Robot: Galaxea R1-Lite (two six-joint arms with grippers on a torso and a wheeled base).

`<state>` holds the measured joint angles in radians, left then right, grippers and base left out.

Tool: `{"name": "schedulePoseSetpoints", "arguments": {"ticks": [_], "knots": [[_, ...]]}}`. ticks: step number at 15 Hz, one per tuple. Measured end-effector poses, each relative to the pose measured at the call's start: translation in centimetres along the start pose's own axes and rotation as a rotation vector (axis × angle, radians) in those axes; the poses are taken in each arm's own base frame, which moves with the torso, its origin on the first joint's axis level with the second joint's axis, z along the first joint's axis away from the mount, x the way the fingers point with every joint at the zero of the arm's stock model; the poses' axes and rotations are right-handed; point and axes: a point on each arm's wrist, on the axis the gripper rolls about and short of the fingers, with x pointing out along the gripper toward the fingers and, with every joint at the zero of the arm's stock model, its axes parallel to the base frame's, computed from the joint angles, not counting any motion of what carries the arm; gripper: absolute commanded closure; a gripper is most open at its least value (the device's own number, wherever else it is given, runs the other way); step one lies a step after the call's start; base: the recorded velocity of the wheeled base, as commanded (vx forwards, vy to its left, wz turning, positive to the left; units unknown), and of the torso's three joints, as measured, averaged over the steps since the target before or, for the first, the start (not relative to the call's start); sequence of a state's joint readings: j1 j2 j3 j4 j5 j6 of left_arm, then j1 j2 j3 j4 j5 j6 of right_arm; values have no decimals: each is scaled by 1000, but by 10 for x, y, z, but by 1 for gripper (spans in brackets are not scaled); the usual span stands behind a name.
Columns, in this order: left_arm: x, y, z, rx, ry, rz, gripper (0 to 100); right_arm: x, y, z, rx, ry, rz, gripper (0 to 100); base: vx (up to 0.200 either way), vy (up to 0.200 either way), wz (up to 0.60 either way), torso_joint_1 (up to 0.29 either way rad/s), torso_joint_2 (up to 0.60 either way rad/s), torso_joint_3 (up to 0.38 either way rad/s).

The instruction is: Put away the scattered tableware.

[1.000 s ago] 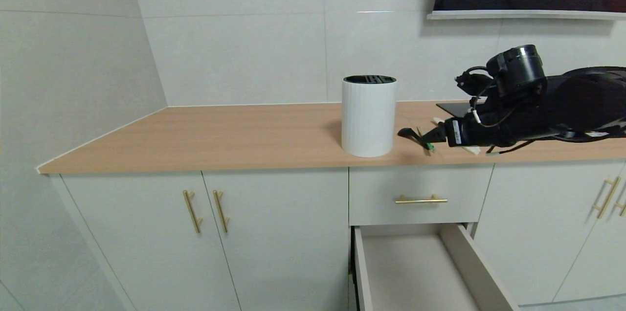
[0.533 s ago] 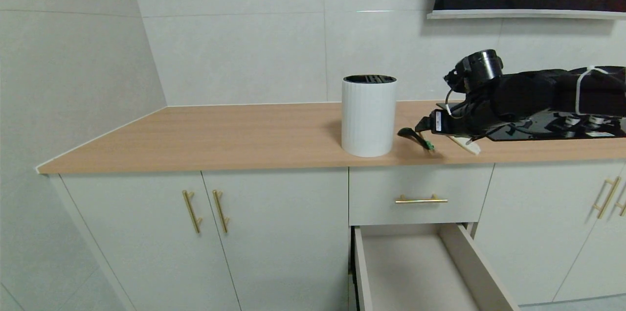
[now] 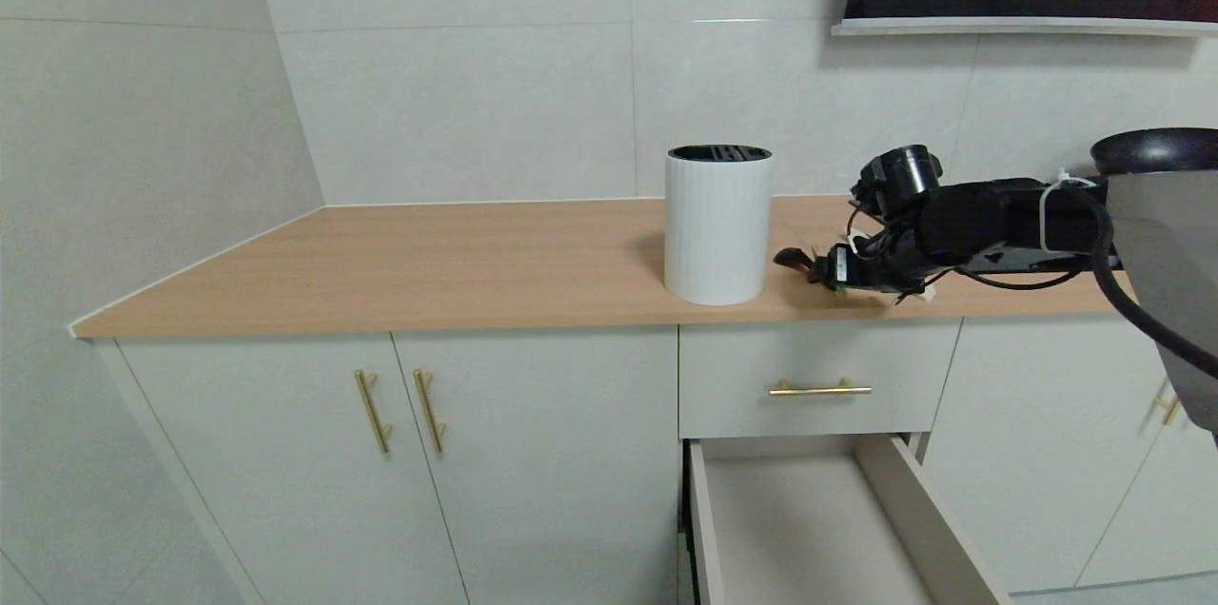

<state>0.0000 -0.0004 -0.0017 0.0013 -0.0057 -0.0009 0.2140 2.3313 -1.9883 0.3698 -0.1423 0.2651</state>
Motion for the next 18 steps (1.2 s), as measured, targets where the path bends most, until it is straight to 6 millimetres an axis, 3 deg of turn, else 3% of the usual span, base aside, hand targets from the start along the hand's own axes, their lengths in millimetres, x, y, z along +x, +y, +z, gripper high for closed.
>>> {"name": "schedulePoseSetpoints", "arguments": {"ticks": [1,2,8,13,15,18], "knots": [[0,0,0,0,0,0,0,3,0,-1,1,3,-1,0,0,0,0,0,0,0],[0,0,0,0,0,0,0,6,0,-2,10,7,-2,100,0,0,0,0,0,0],[0,0,0,0,0,0,0,15,0,-8,24,27,-9,100,0,0,0,0,0,0],[0,0,0,0,0,0,0,10,-5,-3,52,15,-21,100,0,0,0,0,0,0],[0,0,0,0,0,0,0,-2,-7,0,77,28,-27,100,0,0,0,0,0,0],[0,0,0,0,0,0,0,-53,-11,10,109,53,-10,100,0,0,0,0,0,0]]}}
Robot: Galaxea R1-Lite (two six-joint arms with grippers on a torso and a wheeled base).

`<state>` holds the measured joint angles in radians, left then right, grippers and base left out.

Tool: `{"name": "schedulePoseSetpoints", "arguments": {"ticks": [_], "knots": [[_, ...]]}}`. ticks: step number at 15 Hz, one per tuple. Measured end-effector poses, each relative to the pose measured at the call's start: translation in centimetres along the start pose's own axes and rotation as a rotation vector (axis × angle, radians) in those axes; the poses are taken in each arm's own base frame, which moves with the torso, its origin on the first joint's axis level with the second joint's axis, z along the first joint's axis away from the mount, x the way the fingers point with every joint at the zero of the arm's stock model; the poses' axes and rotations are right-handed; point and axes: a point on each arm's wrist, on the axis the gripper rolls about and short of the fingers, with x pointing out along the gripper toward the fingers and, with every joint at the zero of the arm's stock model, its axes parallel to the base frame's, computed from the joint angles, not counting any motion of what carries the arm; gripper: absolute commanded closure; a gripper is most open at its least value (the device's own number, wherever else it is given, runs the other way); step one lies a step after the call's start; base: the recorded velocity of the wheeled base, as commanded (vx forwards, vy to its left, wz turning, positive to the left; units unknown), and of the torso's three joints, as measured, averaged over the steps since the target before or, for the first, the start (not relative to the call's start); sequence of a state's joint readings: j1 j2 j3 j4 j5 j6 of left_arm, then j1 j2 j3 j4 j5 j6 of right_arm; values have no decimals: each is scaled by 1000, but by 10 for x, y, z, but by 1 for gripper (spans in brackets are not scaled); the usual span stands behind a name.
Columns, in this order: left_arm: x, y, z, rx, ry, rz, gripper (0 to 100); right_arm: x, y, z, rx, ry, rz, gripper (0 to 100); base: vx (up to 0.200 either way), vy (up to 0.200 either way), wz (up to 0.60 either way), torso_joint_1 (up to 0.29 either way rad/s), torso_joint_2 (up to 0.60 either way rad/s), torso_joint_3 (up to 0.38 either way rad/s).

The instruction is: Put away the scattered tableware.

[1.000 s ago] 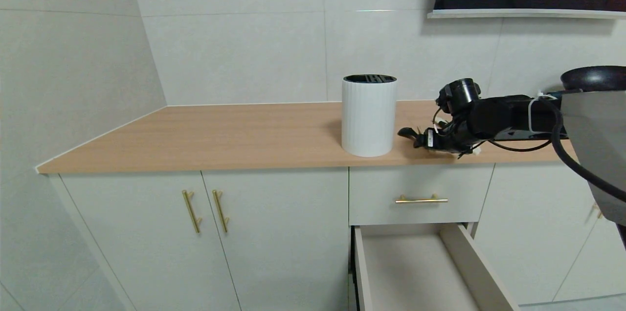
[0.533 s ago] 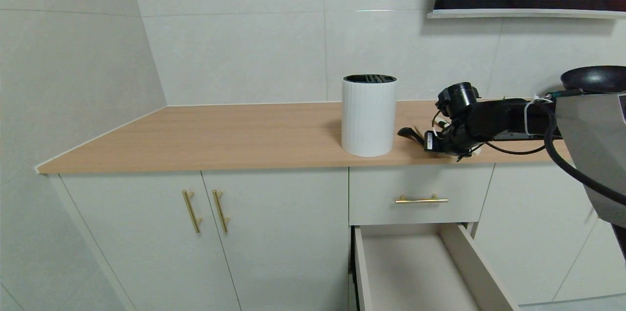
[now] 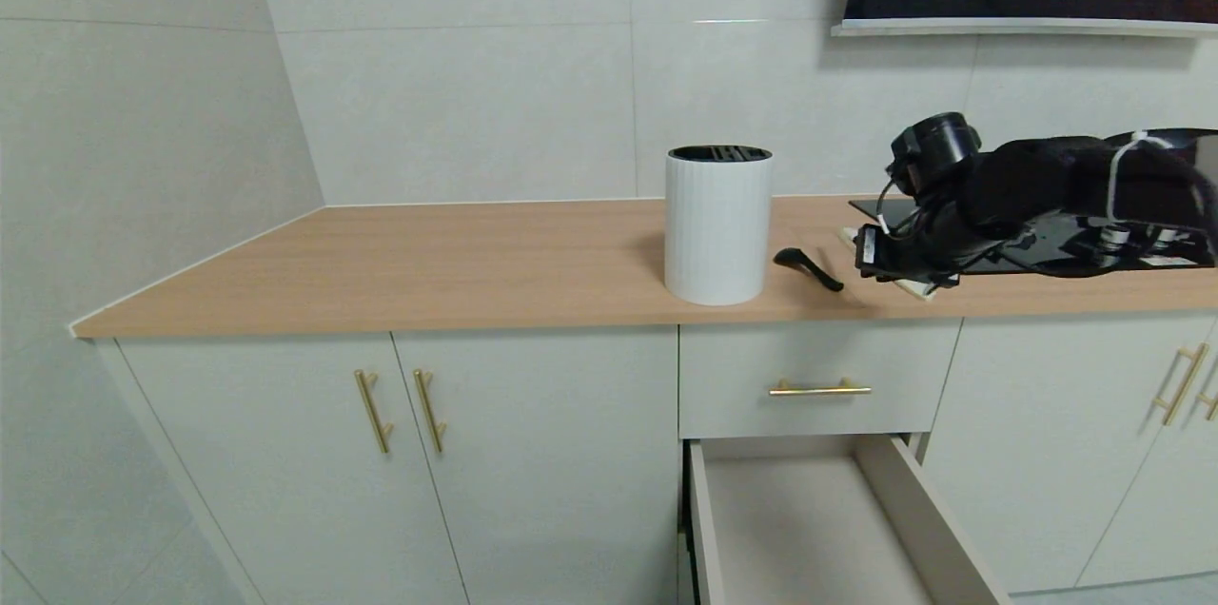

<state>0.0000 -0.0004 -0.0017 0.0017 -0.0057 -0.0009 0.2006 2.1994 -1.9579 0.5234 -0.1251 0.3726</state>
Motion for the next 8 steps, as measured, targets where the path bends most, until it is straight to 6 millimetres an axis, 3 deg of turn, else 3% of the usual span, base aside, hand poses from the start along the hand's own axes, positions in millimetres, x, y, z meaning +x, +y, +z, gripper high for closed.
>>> {"name": "schedulePoseSetpoints", "arguments": {"ticks": [4,8], "knots": [[0,0,0,0,0,0,0,-65,-12,-13,-1,49,115,100,0,0,0,0,0,0],[0,0,0,0,0,0,0,-122,-34,-45,-118,112,241,100,0,0,0,0,0,0]]}}
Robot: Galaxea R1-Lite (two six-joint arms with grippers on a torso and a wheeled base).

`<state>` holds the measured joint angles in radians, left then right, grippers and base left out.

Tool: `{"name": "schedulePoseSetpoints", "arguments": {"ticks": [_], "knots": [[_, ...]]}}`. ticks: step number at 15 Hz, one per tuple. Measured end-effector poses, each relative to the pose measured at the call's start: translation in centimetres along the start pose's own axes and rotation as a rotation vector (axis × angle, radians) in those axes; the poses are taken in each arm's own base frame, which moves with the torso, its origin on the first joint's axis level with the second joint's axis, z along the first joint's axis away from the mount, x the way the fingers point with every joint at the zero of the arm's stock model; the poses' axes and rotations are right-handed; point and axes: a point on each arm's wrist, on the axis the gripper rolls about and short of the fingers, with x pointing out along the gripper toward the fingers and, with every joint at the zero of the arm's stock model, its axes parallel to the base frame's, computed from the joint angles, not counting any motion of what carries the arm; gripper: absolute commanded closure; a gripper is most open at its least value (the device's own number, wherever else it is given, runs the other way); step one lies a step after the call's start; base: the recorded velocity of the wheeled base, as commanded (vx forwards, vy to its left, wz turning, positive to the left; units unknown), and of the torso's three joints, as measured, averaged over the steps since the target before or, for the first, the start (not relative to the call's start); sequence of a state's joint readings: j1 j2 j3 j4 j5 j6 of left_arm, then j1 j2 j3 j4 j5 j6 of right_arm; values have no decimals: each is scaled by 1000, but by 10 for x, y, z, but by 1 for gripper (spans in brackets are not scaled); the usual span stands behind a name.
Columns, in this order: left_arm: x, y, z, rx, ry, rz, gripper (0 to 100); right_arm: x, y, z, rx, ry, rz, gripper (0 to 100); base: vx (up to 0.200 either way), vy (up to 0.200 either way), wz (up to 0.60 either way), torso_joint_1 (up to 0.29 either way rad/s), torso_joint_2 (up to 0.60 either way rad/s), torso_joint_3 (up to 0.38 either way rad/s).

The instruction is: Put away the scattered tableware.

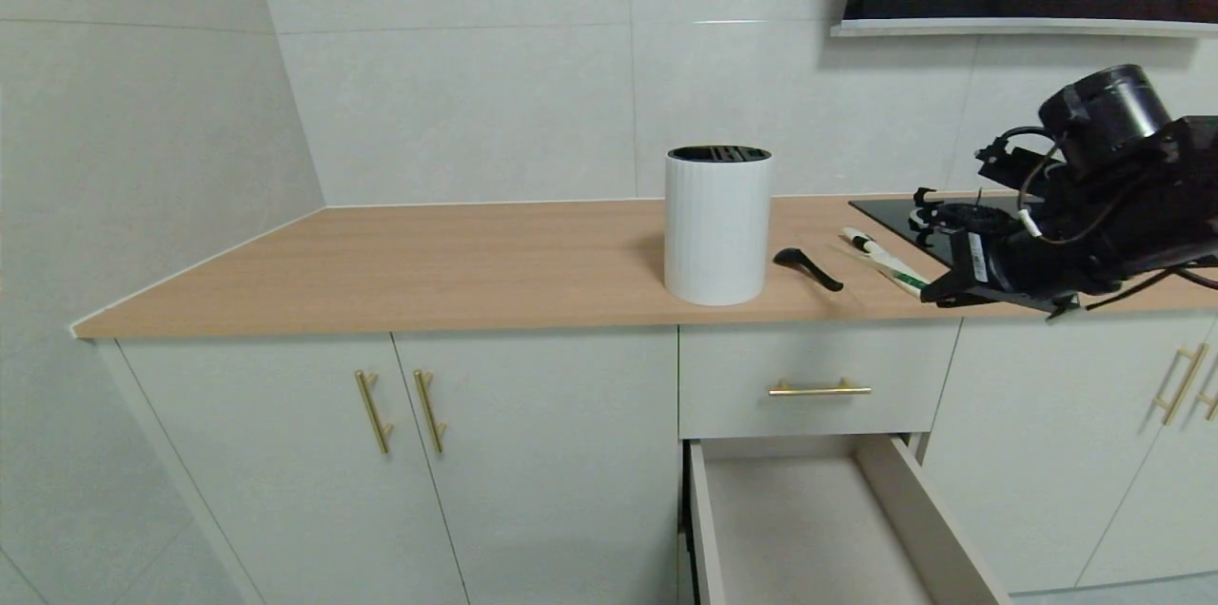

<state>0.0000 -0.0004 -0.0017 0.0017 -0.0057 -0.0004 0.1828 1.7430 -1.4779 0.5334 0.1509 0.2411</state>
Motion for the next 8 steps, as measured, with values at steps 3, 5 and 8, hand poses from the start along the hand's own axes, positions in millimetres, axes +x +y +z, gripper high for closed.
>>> {"name": "schedulePoseSetpoints", "arguments": {"ticks": [3,5,8], "knots": [[0,0,0,0,0,0,0,-37,1,-28,-164,37,104,100,0,0,0,0,0,0],[0,0,0,0,0,0,0,-53,0,-46,-265,121,110,100,0,0,0,0,0,0],[0,0,0,0,0,0,0,-57,0,-57,-355,208,125,100,0,0,0,0,0,0]]}}
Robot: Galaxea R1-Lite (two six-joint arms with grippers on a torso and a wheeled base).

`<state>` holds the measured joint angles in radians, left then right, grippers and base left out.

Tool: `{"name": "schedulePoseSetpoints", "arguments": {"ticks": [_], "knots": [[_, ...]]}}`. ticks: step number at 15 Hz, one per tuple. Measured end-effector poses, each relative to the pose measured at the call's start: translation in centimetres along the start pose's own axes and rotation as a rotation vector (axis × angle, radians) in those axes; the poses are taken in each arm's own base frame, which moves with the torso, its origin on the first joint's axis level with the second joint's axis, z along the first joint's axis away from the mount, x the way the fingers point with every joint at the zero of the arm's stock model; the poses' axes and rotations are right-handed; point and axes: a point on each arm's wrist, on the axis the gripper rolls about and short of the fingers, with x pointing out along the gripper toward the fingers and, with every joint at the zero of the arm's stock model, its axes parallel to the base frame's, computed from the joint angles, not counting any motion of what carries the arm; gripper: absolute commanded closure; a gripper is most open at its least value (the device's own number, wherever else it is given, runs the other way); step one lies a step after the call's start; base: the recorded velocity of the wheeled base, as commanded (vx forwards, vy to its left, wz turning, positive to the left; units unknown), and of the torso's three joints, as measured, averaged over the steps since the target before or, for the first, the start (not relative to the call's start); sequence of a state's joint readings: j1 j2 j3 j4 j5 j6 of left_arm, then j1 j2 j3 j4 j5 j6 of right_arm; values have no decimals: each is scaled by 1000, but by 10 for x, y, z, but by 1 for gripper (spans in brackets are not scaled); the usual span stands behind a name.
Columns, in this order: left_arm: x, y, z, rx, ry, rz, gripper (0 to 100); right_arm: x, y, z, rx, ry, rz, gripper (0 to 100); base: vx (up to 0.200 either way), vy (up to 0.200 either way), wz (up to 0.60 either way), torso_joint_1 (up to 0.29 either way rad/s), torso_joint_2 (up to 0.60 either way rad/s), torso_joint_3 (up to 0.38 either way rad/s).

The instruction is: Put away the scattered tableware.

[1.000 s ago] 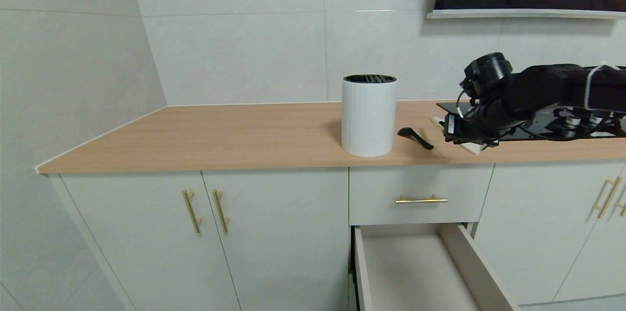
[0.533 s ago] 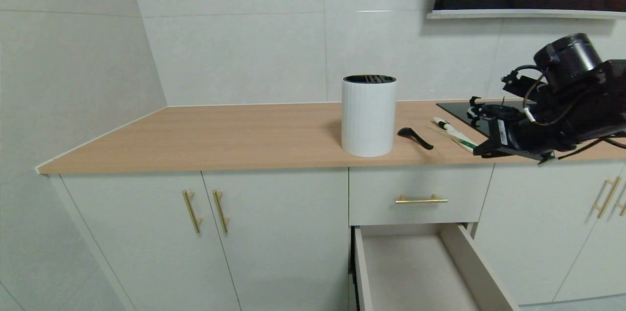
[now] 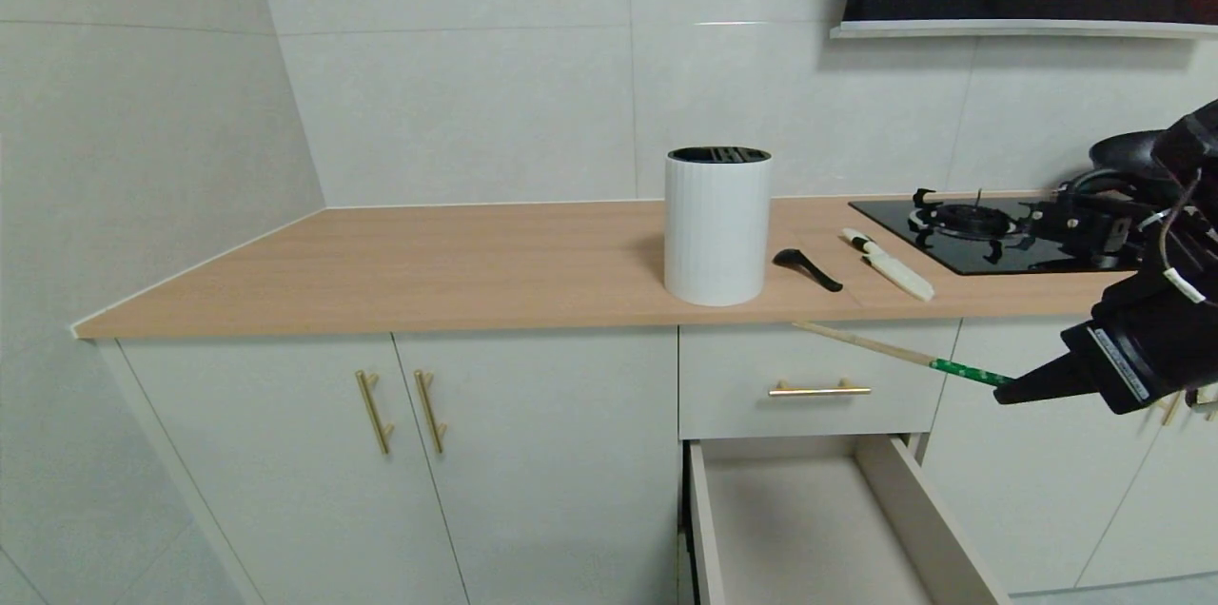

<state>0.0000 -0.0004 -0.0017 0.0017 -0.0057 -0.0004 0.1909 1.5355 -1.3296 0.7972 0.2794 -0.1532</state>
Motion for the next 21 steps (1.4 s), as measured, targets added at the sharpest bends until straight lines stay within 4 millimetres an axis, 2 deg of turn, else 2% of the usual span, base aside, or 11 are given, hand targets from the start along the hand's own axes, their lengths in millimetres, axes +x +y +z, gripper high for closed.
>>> {"name": "schedulePoseSetpoints", "arguments": {"ticks": [2,8,12,17,21], "knots": [[0,0,0,0,0,0,0,14,0,2,-8,49,26,100,0,0,0,0,0,0],[0,0,0,0,0,0,0,89,-19,10,8,258,60,100,0,0,0,0,0,0],[0,0,0,0,0,0,0,128,-31,13,33,350,60,100,0,0,0,-156,299,145],[0,0,0,0,0,0,0,162,-41,17,55,400,51,100,0,0,0,-241,416,182],[0,0,0,0,0,0,0,189,-50,23,113,335,27,100,0,0,0,-251,330,119]]}}
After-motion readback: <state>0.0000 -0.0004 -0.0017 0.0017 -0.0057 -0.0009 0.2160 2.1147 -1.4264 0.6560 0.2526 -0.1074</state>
